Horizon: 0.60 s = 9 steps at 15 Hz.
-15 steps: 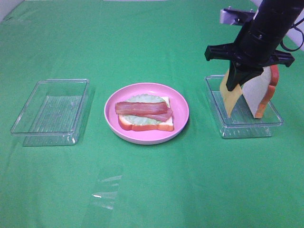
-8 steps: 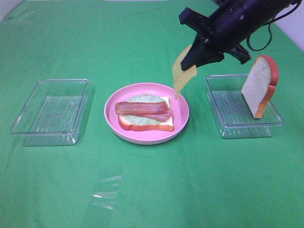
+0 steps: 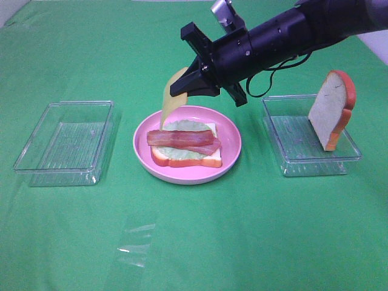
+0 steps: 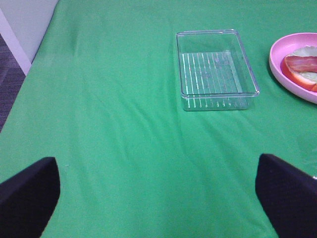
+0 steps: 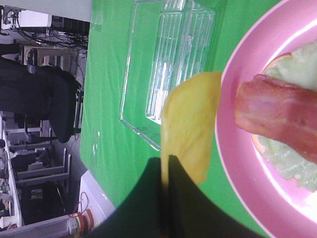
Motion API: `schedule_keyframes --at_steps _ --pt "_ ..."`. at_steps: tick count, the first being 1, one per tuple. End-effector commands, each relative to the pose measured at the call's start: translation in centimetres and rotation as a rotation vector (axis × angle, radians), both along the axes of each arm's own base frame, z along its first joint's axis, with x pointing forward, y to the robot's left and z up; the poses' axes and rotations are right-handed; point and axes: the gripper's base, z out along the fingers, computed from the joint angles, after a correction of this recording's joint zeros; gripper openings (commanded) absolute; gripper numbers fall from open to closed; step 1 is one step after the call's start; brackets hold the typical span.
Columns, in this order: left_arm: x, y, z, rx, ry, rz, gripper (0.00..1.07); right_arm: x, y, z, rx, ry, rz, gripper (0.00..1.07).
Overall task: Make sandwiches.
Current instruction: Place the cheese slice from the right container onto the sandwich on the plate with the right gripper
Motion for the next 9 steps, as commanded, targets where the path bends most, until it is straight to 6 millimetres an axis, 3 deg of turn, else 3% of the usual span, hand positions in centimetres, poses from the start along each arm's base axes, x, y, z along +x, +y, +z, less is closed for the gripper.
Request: schedule_keyframes --at_steps 1,5,9 --pt "-0.3 0.0 0.1 0.001 -0.031 -0.002 1.0 0.8 0.7 -2.5 0.029 0.017 -0.042 0.0" --pt "-0.3 0.0 0.1 0.001 -0.031 -0.002 1.0 1.0 0.7 -4.8 0.003 0.052 -0.033 0.0" --pt "-0.3 0.0 0.1 0.001 -0.031 -0.002 1.0 1.1 0.1 -5.6 -0.093 0.008 -0.015 0.0"
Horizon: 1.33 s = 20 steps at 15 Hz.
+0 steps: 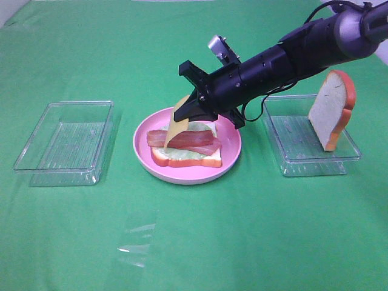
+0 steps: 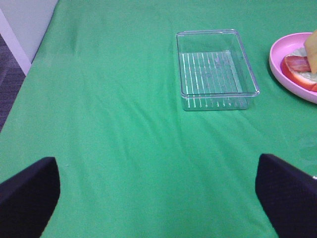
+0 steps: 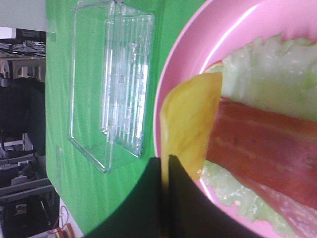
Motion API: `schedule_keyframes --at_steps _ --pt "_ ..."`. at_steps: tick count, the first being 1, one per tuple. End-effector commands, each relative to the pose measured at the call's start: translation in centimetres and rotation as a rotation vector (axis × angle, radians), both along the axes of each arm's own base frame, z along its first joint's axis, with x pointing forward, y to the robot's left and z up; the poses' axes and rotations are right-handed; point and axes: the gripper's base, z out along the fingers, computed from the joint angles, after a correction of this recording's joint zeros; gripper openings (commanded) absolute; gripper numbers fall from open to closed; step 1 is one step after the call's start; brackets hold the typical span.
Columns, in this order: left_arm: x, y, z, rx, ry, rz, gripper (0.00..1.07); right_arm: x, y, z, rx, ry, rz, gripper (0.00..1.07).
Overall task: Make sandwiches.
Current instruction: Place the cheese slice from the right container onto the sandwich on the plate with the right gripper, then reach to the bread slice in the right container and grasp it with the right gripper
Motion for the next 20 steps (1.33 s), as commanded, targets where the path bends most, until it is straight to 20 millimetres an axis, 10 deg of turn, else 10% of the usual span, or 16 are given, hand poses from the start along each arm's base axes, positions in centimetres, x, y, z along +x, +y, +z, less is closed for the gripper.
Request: schedule_keyframes --at_steps 1,9,15,20 --pt "-0.3 0.0 0.1 0.001 -0.031 -0.002 1.0 0.0 -0.1 -0.2 -0.03 -0.024 0.023 0.0" --pt "-0.3 0.0 0.1 0.001 -0.031 -0.002 1.0 0.1 -0.6 -0.7 -0.112 -0.062 0.041 0.09" --pt "-0.3 0.0 0.1 0.001 -0.031 -0.002 1.0 -0.1 -1.7 1.3 -0.267 -0.202 0.151 0.96" --pt "-0.3 0.0 0.1 0.001 -0.031 -0.002 1.0 -0.7 -3.0 5.3 -0.39 -0.288 0.156 0.97"
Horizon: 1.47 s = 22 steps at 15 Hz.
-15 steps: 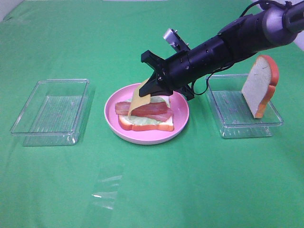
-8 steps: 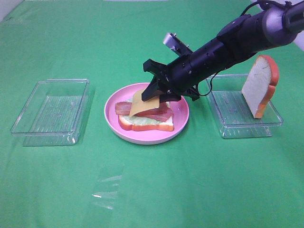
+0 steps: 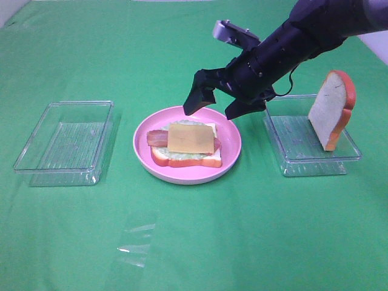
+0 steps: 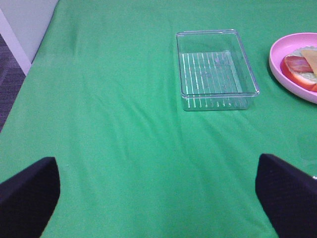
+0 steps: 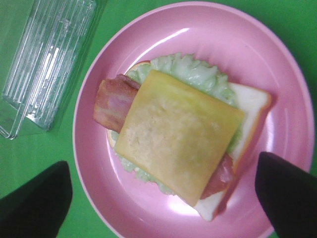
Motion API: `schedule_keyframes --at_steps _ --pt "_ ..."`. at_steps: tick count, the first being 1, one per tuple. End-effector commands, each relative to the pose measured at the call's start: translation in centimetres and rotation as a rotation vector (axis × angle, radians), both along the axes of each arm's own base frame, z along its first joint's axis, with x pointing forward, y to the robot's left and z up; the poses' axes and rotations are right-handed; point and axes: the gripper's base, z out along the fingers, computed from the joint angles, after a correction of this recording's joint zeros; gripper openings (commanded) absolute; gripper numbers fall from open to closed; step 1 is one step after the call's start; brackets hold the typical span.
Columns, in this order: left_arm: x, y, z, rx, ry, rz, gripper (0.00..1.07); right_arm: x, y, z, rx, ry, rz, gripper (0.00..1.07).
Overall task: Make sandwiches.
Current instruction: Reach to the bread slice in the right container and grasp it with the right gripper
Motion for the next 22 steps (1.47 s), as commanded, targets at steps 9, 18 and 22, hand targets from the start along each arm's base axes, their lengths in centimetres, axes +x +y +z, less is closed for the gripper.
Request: schedule_keyframes --at_steps 9,18,22 --pt "-0.3 0.0 0.1 0.001 -0.031 -0.002 1.0 -1.4 -6.5 11.3 -0.395 -0.084 -0.112 0.97" --pt "-0.3 0.0 0.1 0.001 -0.031 -0.002 1.0 2.2 -17.5 10.7 -0.441 0.077 -0.395 0.97" --pt "-0.3 0.0 0.1 0.001 -0.031 -0.002 1.0 4.2 -18.0 7.5 -0.467 0.162 -0.383 0.96"
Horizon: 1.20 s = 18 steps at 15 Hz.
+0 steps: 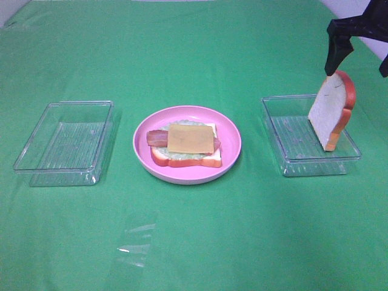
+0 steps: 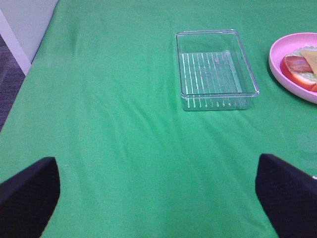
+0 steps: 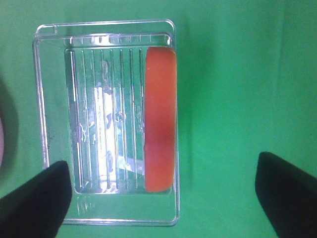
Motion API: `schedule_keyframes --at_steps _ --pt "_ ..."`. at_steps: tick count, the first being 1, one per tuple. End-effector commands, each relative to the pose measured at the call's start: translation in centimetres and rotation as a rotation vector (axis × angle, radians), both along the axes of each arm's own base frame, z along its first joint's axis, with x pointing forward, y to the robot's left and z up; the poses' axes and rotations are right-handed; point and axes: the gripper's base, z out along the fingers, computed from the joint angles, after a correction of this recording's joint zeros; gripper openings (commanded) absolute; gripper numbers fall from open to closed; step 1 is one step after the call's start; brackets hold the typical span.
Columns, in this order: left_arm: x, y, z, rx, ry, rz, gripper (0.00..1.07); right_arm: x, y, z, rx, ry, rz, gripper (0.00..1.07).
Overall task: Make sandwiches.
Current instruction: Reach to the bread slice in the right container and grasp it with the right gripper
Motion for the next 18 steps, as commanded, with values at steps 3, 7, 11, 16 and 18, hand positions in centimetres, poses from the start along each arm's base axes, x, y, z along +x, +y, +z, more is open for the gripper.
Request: schedule_keyframes --at_steps 3,7,11,16,18 --pt "-0.3 0.0 0.1 0.001 -0.031 -0.002 1.0 2.4 0.0 -2.6 0.005 0.067 0.01 0.96" --pt "-0.3 0.0 0.1 0.001 -0.031 -0.002 1.0 3.3 0.2 -5.0 0.027 0.136 0.008 0.96" --pt "-0.3 0.0 0.1 0.001 -0.031 -0.002 1.0 3.2 0.1 -7.3 0.018 0.243 0.014 0.95" --pt "-0.3 0.0 0.1 0.001 -0.031 -0.002 1.0 3.0 0.0 -7.3 0.016 0.263 0.002 0.43" --pt "-0.3 0.0 0.1 0.001 -0.031 -0.002 1.0 2.9 0.1 -7.3 0.018 0.269 0.0 0.39"
